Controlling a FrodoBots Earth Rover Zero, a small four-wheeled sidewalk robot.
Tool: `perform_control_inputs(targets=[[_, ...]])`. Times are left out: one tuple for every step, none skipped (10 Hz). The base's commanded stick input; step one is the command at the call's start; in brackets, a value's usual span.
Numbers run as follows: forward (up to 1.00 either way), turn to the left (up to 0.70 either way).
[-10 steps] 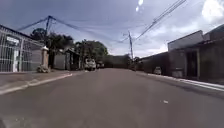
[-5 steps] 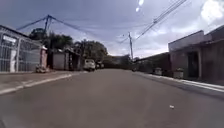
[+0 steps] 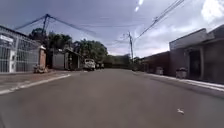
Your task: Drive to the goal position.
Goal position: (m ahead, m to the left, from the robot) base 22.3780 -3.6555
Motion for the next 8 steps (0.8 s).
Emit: perform_control_inputs(targets=[[0.45, 0.06], [0.45, 0.00], [0.45, 0.00], [0.45, 0.00], [0.45, 0.00], [0.45, 0.00], [0.45, 0.00], [0.45, 0.00]])
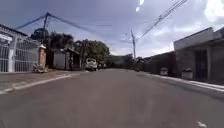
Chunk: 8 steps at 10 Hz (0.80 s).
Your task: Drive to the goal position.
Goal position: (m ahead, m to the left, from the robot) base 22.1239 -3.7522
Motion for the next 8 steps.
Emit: perform_control_inputs(targets=[[0.45, 0.00], [0.45, 0.00], [0.45, 0.00], [0.45, 0.00], [0.45, 0.00], [0.45, 0.00], [0.45, 0.00], [0.45, 0.00]])
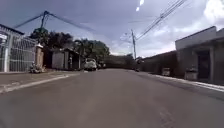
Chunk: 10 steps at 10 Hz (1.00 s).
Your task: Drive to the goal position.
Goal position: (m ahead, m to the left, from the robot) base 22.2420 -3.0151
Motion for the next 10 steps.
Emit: perform_control_inputs(targets=[[0.45, 0.00], [0.45, 0.00], [0.45, 0.00], [0.45, 0.00], [0.45, 0.00], [0.45, 0.00], [0.45, 0.00], [0.45, 0.00], [0.45, 0.00], [0.45, 0.00]])
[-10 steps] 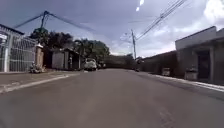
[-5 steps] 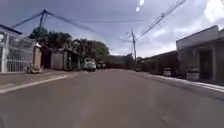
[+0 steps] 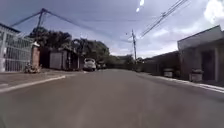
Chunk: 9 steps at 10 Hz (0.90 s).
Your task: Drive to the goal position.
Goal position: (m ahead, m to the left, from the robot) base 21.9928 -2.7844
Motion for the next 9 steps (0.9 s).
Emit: perform_control_inputs(targets=[[0.45, 0.00], [0.45, 0.00], [0.45, 0.00], [0.45, 0.00], [0.45, 0.00], [0.45, 0.00], [0.45, 0.00], [0.45, 0.00], [0.45, 0.00]])
